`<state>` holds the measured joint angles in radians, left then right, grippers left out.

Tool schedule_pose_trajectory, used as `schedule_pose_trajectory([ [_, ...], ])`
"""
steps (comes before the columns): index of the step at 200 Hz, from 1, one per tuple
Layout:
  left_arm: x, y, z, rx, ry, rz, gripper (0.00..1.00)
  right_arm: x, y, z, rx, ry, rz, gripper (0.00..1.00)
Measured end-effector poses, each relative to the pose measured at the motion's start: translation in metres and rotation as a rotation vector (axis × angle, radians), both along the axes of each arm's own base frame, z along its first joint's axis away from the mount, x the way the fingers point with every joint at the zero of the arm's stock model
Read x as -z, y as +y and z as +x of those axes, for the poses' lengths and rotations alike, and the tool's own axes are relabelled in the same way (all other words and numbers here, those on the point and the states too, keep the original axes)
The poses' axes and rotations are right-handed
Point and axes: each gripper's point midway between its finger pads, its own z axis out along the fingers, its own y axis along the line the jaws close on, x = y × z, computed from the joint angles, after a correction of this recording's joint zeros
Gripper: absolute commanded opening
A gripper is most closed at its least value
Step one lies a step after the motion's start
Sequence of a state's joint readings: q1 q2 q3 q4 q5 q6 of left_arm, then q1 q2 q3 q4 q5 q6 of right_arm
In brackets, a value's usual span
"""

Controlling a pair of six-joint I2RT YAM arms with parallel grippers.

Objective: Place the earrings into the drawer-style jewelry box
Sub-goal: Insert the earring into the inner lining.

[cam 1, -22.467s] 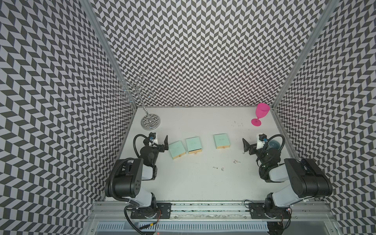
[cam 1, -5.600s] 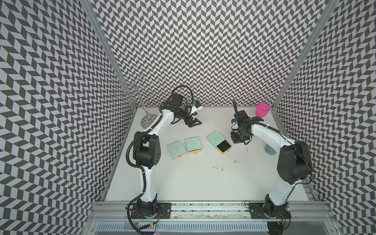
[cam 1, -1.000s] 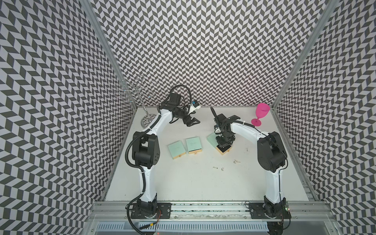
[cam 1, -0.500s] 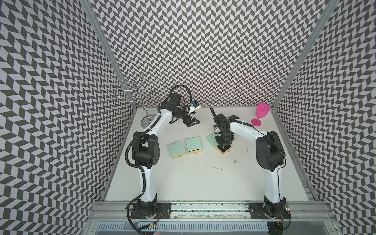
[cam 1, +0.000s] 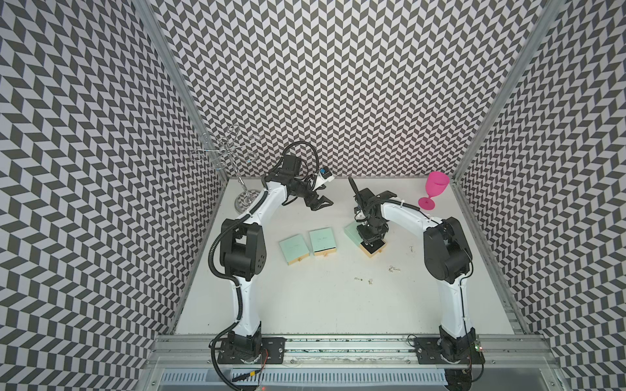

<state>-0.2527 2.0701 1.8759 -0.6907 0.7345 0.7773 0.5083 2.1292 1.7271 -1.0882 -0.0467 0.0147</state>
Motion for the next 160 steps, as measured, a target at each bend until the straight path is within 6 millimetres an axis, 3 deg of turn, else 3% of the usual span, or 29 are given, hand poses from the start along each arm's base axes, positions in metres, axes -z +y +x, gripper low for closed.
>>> schedule_pose_trajectory([
  [160,0.000,0.002,0.001,-0.005,0.000,0.000,0.87,0.011,0.002,-0.003,-0.014,0.026,-0.005,0.08],
])
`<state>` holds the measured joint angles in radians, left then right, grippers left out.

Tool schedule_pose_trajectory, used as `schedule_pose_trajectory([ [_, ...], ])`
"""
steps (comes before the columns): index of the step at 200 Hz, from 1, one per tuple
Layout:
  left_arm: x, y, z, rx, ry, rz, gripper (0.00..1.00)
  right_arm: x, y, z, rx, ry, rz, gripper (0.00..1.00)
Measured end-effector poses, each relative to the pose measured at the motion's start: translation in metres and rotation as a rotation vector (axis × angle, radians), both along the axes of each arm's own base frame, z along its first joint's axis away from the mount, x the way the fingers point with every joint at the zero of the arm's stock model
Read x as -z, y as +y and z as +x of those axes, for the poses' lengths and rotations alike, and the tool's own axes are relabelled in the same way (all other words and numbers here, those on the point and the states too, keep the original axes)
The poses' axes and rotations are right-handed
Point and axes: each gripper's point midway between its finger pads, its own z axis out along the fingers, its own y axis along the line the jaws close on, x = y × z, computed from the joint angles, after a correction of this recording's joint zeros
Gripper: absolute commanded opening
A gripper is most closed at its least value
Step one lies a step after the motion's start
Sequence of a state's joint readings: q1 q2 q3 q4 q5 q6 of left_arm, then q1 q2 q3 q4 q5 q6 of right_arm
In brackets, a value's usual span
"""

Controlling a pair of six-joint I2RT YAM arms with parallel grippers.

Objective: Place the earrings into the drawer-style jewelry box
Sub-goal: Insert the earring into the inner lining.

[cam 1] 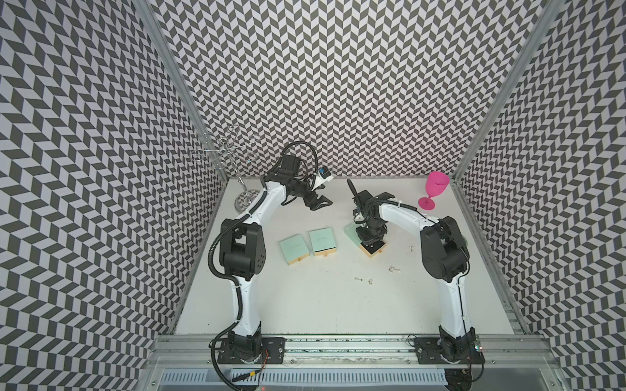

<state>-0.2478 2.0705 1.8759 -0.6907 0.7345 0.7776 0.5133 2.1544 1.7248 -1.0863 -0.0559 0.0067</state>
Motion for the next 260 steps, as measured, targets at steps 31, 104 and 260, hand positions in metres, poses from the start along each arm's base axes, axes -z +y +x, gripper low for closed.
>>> schedule_pose_trajectory([
  [31,0.000,0.000,0.000,0.000,0.000,0.000,0.87,0.001,-0.001,0.000,0.000,-0.002,-0.007,0.08],
  [104,0.000,0.000,0.000,0.000,0.000,0.000,0.87,0.004,-0.002,0.001,-0.004,-0.014,-0.027,0.07],
  [260,0.001,0.001,0.001,-0.001,-0.003,0.006,0.87,0.011,0.000,0.004,-0.018,-0.056,-0.060,0.07],
])
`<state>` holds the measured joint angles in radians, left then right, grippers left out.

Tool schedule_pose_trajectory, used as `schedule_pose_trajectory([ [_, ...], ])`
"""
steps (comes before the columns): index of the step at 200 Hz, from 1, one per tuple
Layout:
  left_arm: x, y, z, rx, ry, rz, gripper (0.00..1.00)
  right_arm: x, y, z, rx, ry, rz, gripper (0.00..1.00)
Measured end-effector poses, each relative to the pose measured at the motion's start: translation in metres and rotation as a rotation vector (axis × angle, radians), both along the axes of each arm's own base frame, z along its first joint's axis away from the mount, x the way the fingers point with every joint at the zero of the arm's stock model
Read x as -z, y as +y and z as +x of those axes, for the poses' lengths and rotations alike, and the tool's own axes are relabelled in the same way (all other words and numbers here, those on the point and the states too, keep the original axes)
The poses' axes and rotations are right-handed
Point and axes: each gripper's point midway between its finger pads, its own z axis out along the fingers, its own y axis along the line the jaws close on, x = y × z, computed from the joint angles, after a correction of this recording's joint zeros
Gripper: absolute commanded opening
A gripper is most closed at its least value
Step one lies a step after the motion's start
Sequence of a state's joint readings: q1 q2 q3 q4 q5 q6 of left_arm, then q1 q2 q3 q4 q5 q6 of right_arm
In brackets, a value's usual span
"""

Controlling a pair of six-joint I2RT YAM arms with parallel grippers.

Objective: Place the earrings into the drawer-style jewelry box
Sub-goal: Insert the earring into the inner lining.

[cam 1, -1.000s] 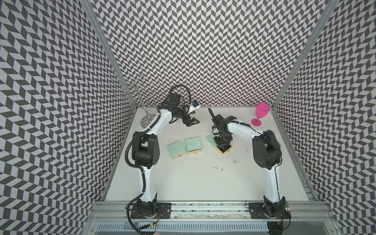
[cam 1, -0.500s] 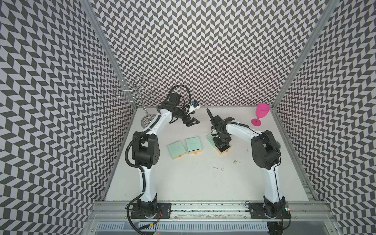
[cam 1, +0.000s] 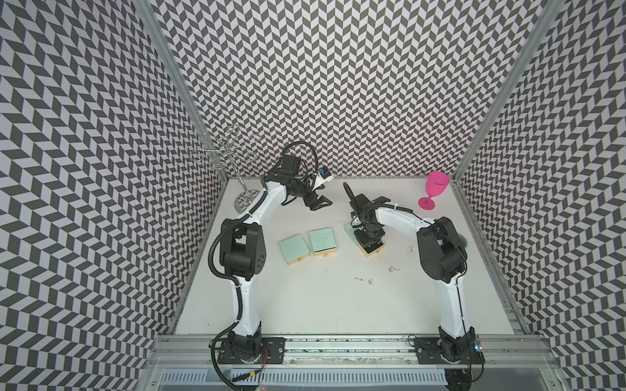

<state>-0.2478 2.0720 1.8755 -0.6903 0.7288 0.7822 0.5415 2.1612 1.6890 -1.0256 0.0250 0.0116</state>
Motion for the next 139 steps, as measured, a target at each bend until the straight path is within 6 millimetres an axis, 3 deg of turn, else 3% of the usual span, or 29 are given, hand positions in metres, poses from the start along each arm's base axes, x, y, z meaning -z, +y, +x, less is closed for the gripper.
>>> schedule_pose_trajectory([
  [83,0.000,0.000,0.000,0.003,-0.005,0.002,0.87,-0.038,0.007,0.015,0.014,-0.080,0.035,0.09],
  [139,0.000,0.000,0.000,0.004,-0.005,0.002,0.87,-0.033,0.000,0.002,0.034,-0.058,0.027,0.08],
])
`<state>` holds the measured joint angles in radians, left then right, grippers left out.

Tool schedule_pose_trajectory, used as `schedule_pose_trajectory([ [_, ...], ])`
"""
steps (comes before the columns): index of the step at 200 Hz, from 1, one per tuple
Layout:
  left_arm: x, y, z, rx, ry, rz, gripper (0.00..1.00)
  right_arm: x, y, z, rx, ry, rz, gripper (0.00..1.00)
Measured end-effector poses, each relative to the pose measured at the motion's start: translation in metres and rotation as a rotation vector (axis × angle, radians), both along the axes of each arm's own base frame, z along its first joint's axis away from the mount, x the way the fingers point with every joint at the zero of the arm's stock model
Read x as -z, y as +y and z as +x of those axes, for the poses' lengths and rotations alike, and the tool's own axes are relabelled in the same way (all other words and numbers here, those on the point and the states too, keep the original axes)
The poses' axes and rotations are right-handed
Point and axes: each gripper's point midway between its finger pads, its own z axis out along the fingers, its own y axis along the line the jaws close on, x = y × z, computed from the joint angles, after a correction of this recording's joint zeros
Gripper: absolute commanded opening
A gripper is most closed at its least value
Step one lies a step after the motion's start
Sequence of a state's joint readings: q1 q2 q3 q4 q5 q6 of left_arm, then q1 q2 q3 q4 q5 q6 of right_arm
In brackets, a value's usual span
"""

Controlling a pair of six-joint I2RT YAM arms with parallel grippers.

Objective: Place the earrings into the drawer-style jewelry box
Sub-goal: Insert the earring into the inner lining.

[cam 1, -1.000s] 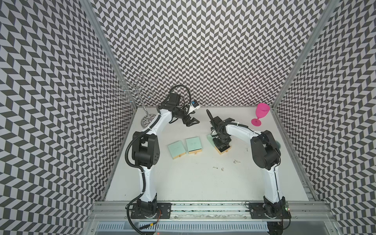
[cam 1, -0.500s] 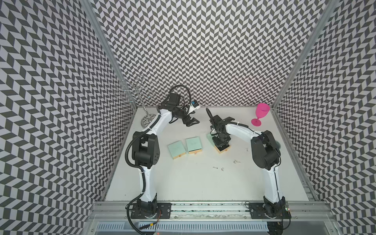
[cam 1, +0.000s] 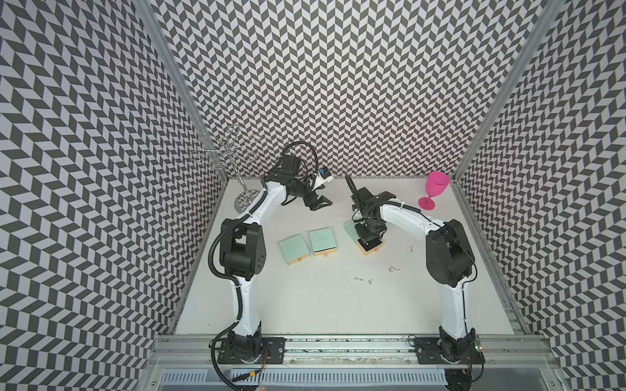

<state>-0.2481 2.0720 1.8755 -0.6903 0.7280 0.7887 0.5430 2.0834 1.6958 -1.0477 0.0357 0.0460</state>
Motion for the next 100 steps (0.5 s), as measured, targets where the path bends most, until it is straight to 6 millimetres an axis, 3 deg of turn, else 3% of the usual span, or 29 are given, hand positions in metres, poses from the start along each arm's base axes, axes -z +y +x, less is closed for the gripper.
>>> schedule_pose_trajectory([
  [42,0.001,0.000,-0.001,0.003,0.001,0.002,0.87,0.016,-0.004,-0.013,0.009,0.047,-0.006,0.08],
  [100,0.007,-0.002,-0.005,0.008,0.019,0.008,0.87,0.016,0.002,-0.012,0.009,0.045,0.026,0.07],
])
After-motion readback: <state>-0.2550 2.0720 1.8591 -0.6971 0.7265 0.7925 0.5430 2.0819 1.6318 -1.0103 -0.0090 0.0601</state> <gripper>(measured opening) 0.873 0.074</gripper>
